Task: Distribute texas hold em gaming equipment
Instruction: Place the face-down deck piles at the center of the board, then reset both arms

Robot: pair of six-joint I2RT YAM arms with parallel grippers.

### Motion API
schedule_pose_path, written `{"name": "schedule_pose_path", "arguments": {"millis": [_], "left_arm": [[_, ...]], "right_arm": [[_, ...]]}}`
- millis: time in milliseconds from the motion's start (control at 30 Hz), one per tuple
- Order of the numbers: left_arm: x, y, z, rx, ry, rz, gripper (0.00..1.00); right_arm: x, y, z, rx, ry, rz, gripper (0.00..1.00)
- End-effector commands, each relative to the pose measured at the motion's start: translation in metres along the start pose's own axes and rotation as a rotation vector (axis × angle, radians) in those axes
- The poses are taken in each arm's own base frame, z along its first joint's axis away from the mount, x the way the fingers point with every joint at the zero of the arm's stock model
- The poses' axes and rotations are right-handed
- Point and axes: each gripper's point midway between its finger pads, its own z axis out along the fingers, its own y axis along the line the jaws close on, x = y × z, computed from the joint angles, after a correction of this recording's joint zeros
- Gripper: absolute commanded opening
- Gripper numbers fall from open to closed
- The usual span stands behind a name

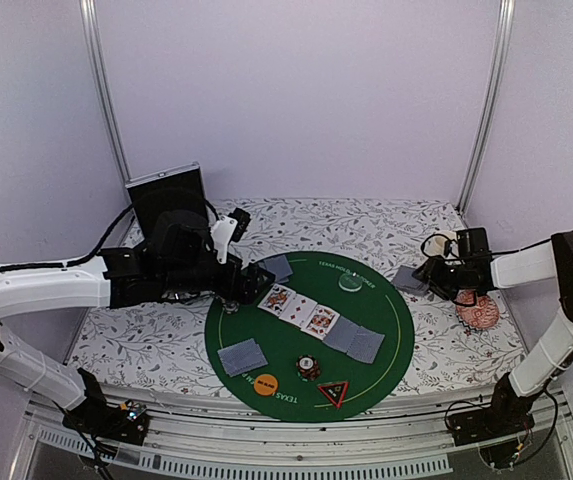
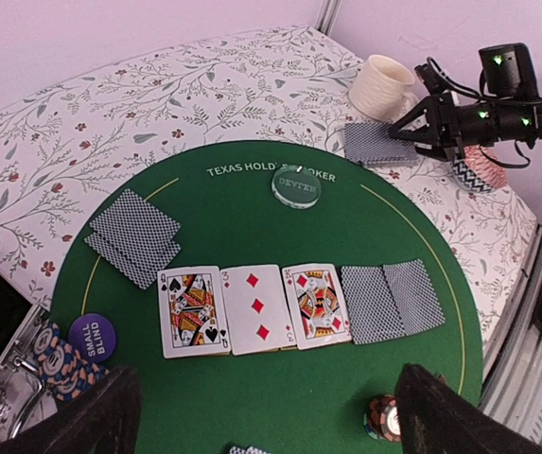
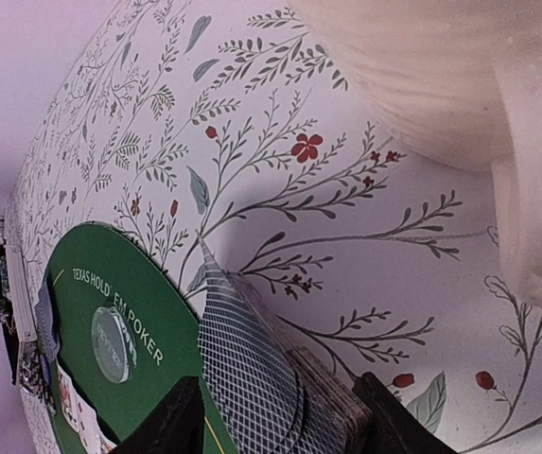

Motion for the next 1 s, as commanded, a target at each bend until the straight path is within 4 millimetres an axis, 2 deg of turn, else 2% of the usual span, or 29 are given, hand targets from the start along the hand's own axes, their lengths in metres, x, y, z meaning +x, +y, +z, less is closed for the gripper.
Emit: {"name": "schedule_pose_path", "arguments": {"millis": [0,167,267,300,333,533,600,667,733,833,900,967], "left_arm": [[-0.014,0.002,-0.007,-0.012,-0.031,0.008,0.95],[-0.016,0.006,-0.007,-0.033,-0.034,0.006,0.95],[-0.018,0.02,-0.007,-0.105,-0.037,-0.012,0.96],[-0.019,0.029,-0.007,-0.14,-0.036,-0.023,0.96],[-0.02,0.039,-0.007,-0.18,-0.036,-0.034,0.97],[-0.039,0.116,-0.026,-0.433,-0.103,-0.125,0.98],[-0.048,0.152,-0.042,-0.546,-0.159,-0.159,0.98],[-0.056,0.19,-0.065,-0.699,-0.233,-0.193,0.98],[-0.052,0.227,-0.094,-0.866,-0.299,-0.228,0.98],[-0.039,0.266,-0.142,-1.11,-0.431,-0.248,0.98],[-0.03,0.278,-0.166,-1.21,-0.523,-0.213,0.98],[-0.021,0.283,-0.18,-1.267,-0.577,-0.164,0.98]], "right_arm": [[-0.016,0.002,-0.014,0.037,-0.063,-0.045,0.57],[-0.028,0.008,-0.024,0.064,-0.089,-0.1,0.67],[-0.04,0.02,-0.034,0.065,-0.11,-0.158,0.81],[-0.047,0.027,-0.04,0.06,-0.129,-0.183,0.94],[-0.052,0.033,-0.045,0.055,-0.145,-0.205,1.0],[-0.084,0.077,-0.089,0.034,-0.282,-0.397,0.99],[-0.092,0.096,-0.108,-0.029,-0.364,-0.489,0.99],[-0.098,0.11,-0.13,-0.086,-0.466,-0.57,0.99],[-0.106,0.121,-0.155,-0.129,-0.617,-0.662,0.99],[-0.11,0.114,-0.184,-0.141,-0.797,-0.715,0.99],[-0.111,0.101,-0.198,-0.116,-0.908,-0.716,0.99],[-0.109,0.082,-0.207,-0.064,-1.012,-0.705,0.99]]}}
